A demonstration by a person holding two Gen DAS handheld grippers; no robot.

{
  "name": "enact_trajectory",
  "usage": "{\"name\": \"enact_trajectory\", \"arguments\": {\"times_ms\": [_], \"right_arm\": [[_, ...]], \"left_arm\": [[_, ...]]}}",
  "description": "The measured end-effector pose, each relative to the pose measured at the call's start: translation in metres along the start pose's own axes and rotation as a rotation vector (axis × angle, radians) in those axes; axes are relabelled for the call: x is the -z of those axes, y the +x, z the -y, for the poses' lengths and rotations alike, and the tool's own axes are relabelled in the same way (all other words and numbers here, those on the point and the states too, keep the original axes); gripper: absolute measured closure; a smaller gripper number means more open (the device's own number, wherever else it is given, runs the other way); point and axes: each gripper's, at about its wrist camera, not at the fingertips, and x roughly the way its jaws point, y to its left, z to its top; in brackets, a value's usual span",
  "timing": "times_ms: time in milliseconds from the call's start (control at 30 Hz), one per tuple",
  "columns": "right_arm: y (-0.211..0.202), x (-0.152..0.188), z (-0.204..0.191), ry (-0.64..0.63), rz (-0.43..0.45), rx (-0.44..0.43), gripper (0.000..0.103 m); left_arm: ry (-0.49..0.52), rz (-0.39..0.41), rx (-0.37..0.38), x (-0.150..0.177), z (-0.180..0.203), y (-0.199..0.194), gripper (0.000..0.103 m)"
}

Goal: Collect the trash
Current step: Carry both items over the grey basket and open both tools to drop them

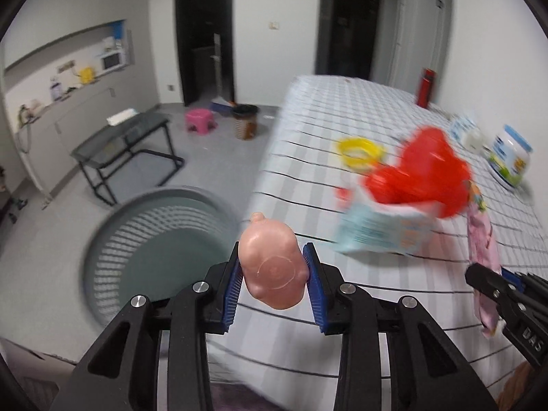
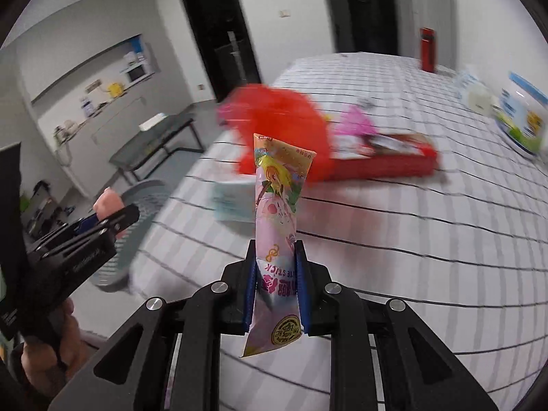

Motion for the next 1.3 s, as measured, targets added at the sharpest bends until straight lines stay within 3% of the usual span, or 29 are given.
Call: {"name": "enact_trajectory", "arguments": {"times_ms": [267,500,700,967,1100,1233,1300], "right_arm": [[0.040,-0.027,-0.098,-0.128,-0.031,-0.122,0.083],[0.082,-0.057,-0.165,-0.210,-0.051,-0.202,0.083],[0.130,-0.057,-0.197,-0.242,-0.136,-0.214,0.083],[0.171,-0.044,-0.204,-0.243,-0.246,-0.199,0.083],[0.174,-0.043,-0.206,-0.250,-0.242,-0.188,0.081],[0.172,-0.043,-0.207,-0.247,-0.222,-0.178,0.064],[0.171,-0.044,-0.205,-0.242,-0.211,-0.177,0.061]], "left_arm": [[-0.066,0.016,-0.136,-0.016,-0.103,0.001,0.068],[-0.107,0.021,-0.205,-0.029,-0.163,0.014,0.068],[-0.116,-0.055,-0.193,-0.017,-0.184,0.044,0.067],[-0.126,-0.142,-0.156,0.003,-0.189,0.075,0.066],[-0.147,-0.147,-0.160,0.007,-0.192,0.076,0.044],[-0.161,-0.143,-0.164,0.007,-0.194,0.075,0.035],[-0.167,-0.143,-0.167,0.008,-0.195,0.075,0.034]]}}
